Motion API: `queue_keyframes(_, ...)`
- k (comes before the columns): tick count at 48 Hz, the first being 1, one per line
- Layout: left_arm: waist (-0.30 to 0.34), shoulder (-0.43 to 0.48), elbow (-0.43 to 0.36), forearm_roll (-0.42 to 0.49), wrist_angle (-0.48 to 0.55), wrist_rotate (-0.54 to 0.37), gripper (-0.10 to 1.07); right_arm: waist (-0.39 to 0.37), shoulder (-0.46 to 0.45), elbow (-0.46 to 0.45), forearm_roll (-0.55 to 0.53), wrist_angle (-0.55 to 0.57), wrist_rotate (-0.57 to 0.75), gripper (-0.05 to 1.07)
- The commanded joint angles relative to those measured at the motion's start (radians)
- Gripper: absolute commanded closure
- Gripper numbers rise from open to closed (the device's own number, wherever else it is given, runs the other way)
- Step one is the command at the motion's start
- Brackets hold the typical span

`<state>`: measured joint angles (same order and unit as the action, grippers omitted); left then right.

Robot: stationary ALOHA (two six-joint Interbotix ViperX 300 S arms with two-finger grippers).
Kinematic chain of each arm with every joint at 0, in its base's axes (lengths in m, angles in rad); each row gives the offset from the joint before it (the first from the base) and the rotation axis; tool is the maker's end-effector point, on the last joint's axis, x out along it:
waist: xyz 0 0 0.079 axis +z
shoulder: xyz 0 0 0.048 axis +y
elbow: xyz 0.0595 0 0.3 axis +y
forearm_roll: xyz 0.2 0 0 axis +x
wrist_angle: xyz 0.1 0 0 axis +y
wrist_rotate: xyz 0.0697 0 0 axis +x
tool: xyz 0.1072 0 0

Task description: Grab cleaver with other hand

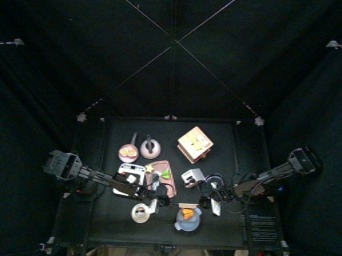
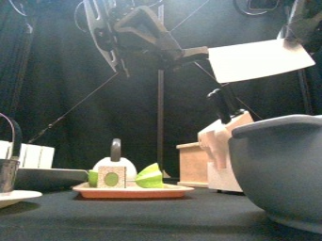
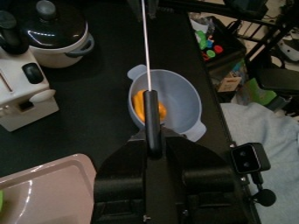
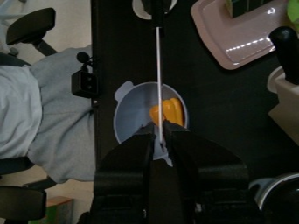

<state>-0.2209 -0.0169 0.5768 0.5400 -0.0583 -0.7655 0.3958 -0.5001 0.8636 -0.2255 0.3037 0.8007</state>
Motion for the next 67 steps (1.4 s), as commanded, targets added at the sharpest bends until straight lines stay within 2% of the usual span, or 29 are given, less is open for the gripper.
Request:
queue_keyframes(1, 0.006, -0.023, -0.008, 0.003, -0.02, 0.002, 0.53, -0.002, -0.017, -0.009, 0.0, -0.009, 0.002, 0.43)
queue_keyframes(18, 0.009, -0.023, 0.0, 0.018, -0.058, 0.003, 0.53, -0.003, 0.009, -0.006, 0.012, -0.009, 0.002, 0.43)
queue_keyframes(43, 0.028, 0.029, 0.014, 0.021, -0.138, -0.002, 0.54, -0.005, 0.014, 0.009, 0.012, -0.018, 0.003, 0.44)
queue_keyframes(47, 0.028, 0.044, 0.012, 0.021, -0.138, -0.002, 0.54, -0.005, 0.021, 0.011, 0.011, -0.034, 0.002, 0.48)
queue_keyframes(58, 0.025, 0.051, 0.011, 0.02, -0.138, -0.003, 0.54, 0.002, 0.041, 0.009, 0.014, -0.043, 0.002, 0.68)
queue_keyframes(67, 0.009, 0.057, 0.009, 0.018, -0.118, -0.003, 0.54, 0.006, 0.054, 0.011, 0.008, -0.067, 0.003, 0.68)
